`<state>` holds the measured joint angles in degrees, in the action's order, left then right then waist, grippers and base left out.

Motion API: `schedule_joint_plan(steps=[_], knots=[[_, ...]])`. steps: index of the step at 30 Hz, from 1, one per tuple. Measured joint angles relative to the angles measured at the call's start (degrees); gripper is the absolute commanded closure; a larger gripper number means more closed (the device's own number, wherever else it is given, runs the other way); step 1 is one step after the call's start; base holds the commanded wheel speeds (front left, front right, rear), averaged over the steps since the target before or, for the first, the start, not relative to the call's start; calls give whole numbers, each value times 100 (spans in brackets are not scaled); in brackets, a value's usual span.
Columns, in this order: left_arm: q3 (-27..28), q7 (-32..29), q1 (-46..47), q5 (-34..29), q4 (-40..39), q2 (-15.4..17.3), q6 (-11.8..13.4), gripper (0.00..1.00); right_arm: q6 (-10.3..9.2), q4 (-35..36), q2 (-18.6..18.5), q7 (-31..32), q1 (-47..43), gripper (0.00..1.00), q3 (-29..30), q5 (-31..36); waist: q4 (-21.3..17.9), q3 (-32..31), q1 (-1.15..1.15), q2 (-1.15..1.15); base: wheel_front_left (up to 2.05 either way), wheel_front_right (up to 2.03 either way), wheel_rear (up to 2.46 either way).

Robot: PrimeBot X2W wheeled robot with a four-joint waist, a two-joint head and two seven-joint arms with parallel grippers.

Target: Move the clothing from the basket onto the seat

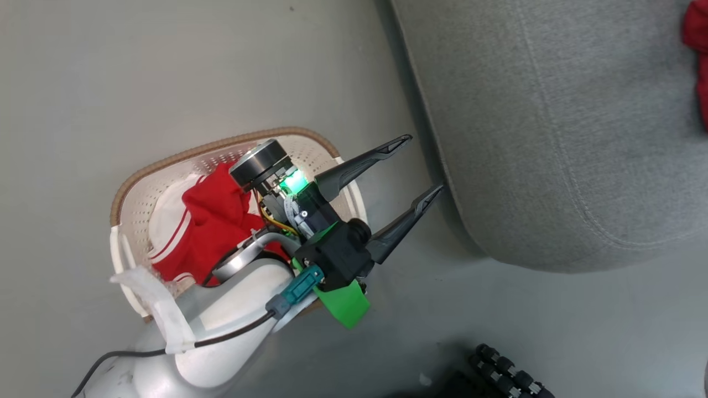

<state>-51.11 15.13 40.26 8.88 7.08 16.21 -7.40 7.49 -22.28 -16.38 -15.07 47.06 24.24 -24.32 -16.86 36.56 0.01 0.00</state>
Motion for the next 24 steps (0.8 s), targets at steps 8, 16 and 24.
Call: schedule_joint_plan(steps=[8, 16, 24], knots=[[56, -1, 54, 0, 10, -142, 0, 0, 1, -1178, -316, 1, 789, 100, 297, 322, 614, 337, 0, 0, 0, 0, 0], [346, -1, -287, 29, 57, -253, 35, 0, 4, -1066, 108, 1, 570, 0, 700, 972, 987, 259, 0, 0, 0, 0, 0], [1527, 0, -1273, 503, 155, -427, 514, 0, 4, -109, 1055, 1, -1001, 0, -422, 977, 994, -306, 0, 0, 0, 0, 0]])
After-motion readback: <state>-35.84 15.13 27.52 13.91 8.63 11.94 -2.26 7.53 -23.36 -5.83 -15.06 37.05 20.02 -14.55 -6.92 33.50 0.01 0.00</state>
